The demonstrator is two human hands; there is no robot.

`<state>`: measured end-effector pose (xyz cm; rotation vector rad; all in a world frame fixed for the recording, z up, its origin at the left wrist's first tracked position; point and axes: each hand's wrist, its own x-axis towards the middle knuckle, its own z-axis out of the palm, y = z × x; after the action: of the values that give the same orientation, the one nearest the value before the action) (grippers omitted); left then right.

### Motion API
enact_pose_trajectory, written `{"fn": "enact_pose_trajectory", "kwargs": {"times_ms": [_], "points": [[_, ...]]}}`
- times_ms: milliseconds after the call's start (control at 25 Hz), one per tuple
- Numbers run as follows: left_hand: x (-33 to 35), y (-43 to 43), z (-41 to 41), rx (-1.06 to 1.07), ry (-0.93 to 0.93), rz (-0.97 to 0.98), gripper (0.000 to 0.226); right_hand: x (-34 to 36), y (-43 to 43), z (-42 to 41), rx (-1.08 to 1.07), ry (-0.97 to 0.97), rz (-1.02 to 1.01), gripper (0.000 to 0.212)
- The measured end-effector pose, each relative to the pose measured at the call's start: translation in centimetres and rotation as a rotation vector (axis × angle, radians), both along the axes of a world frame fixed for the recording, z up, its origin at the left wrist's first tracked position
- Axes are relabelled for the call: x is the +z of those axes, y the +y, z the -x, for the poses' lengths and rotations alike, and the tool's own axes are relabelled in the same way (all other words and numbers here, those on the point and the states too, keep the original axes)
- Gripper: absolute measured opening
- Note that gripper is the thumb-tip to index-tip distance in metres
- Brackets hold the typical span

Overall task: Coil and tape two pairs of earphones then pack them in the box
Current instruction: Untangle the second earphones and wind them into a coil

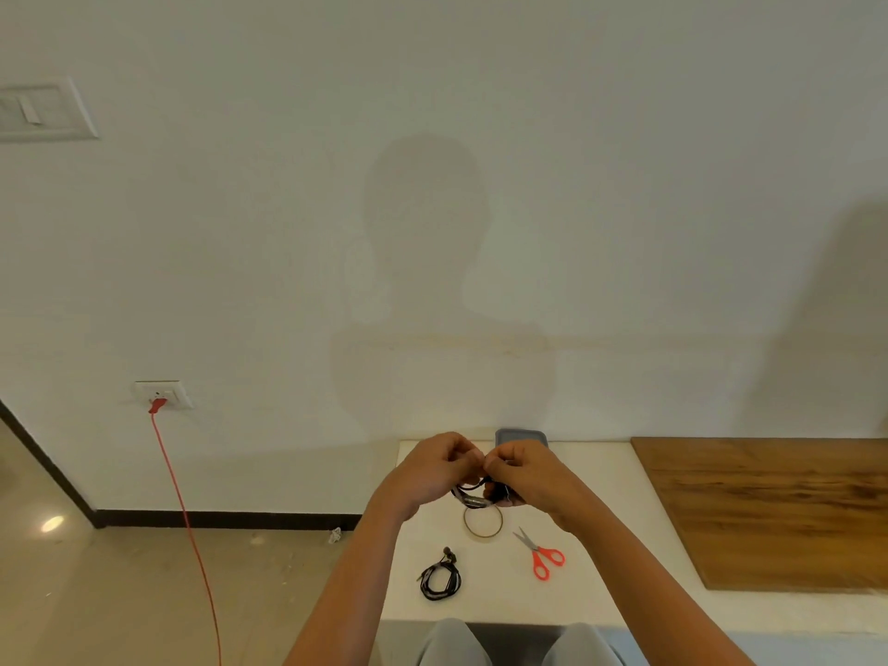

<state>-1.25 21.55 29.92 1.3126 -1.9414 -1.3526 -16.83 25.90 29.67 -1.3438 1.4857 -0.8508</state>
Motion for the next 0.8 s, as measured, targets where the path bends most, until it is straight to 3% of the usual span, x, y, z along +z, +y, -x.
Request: {"fn": "enact_pose_trajectory", "kwargs": {"times_ms": [160,400,640,800], "points": [[-0.2,0.4,0.9,0.064,0.038,-0.03,0.021,0.0,-0.2,0.2,-0.037,-0.011,-0.036,0.024],[-1.2,0.7,1.8,0.189,0.434,-0.227,0.025,0.2,0.0,0.6,-0.023,-0.097,-0.03,0.026],[-2.0,1.6,3.1,0.382,0.7,-0.252,0.025,-0.2,0.3,0.6,-0.03,-0.23,-0.042,0.011],[-2.2,1.5,2.4,0.28,0.836,-0.393,0.02,-0.8,0.2,1.1,-0.103,-0.238,0.004,0.011]]}}
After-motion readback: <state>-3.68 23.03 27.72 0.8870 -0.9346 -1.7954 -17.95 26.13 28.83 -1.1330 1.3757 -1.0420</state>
